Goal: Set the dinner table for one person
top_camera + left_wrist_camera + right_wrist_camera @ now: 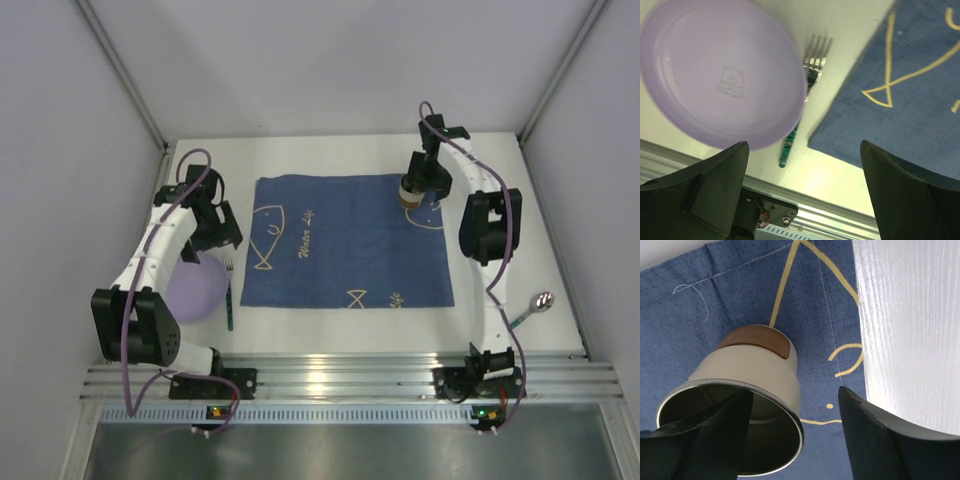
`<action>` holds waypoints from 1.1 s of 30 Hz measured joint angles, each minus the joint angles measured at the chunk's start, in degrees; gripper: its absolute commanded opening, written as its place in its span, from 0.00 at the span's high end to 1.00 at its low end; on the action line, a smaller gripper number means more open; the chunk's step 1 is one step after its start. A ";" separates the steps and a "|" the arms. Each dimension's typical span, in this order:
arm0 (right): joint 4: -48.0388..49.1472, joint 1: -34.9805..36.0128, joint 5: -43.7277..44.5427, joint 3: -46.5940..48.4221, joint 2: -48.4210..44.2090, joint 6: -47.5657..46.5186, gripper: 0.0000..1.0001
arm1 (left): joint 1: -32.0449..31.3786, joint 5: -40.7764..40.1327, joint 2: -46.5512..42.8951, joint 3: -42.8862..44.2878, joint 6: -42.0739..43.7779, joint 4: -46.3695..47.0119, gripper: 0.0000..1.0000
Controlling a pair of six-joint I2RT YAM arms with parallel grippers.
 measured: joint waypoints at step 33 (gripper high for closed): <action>3.06 0.07 2.16 -39.43 -42.47 -0.26 0.26 | 8.44 -2.47 20.00 -5.88 2.01 10.19 0.16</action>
